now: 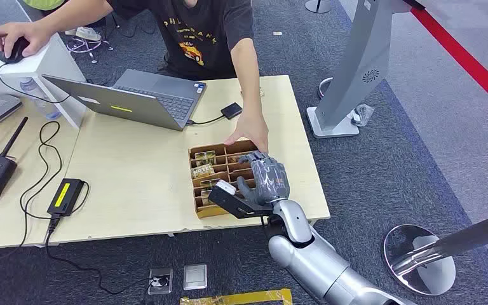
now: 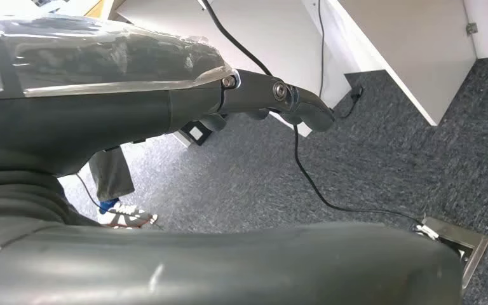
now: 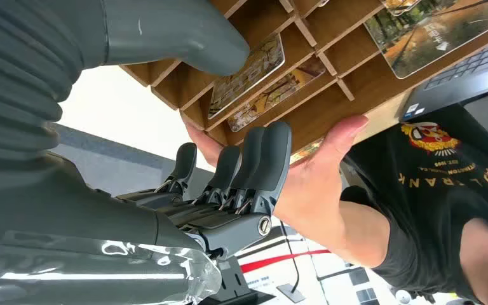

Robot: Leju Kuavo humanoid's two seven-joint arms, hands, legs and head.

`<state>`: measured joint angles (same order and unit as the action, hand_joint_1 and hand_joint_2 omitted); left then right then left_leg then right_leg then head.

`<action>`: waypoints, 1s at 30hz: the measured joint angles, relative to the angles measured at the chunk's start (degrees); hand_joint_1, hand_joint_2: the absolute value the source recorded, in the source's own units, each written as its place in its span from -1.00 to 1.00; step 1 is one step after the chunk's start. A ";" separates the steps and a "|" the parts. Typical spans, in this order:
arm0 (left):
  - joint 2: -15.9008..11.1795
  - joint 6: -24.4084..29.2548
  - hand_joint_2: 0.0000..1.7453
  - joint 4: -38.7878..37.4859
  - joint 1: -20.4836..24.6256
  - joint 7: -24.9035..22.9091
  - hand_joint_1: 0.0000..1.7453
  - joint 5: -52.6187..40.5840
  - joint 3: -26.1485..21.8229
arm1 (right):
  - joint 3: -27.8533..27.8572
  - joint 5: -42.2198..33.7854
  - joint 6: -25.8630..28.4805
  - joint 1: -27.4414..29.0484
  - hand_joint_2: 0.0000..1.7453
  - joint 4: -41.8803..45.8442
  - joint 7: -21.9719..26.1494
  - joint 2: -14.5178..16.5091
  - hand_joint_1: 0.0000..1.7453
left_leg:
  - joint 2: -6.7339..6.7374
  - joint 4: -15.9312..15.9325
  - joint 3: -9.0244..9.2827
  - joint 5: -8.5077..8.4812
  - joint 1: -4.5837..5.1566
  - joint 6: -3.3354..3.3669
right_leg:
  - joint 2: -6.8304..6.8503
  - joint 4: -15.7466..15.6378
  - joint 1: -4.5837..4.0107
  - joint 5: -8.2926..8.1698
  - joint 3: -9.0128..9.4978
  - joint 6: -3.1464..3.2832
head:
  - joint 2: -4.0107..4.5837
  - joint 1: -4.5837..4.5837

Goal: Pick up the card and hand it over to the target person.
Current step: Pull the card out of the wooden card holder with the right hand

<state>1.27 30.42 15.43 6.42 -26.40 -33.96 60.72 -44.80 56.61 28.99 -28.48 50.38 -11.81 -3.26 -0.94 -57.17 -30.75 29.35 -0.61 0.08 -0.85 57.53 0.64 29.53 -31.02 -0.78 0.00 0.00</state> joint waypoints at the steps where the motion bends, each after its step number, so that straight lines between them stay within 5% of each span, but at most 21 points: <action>1: 0.00 0.00 -1.00 -0.01 0.00 0.02 -1.00 -0.01 0.00 | -0.05 0.06 -0.02 -0.08 1.00 -0.20 0.04 0.03 -0.02 | 0.01 0.01 0.01 -0.01 0.00 0.00 | 0.01 -0.01 0.00 -0.01 0.01 0.01 | 0.00 0.00; 30: 0.59 0.52 -1.00 0.13 -0.21 -0.26 -1.00 -0.45 0.26 | -0.67 0.05 0.14 -3.76 1.00 -10.94 1.22 2.13 0.01 | 0.02 0.00 0.01 0.01 0.01 0.01 | -0.02 0.00 0.01 0.00 0.01 -0.01 | 0.00 0.00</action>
<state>1.86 30.94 15.55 6.21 -26.66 -34.42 60.98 -45.47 56.66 29.13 -32.24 39.44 -10.58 -1.13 -0.92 -57.18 -30.74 29.36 -0.60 0.09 -0.86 57.53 0.65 29.53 -31.02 -0.79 0.00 0.00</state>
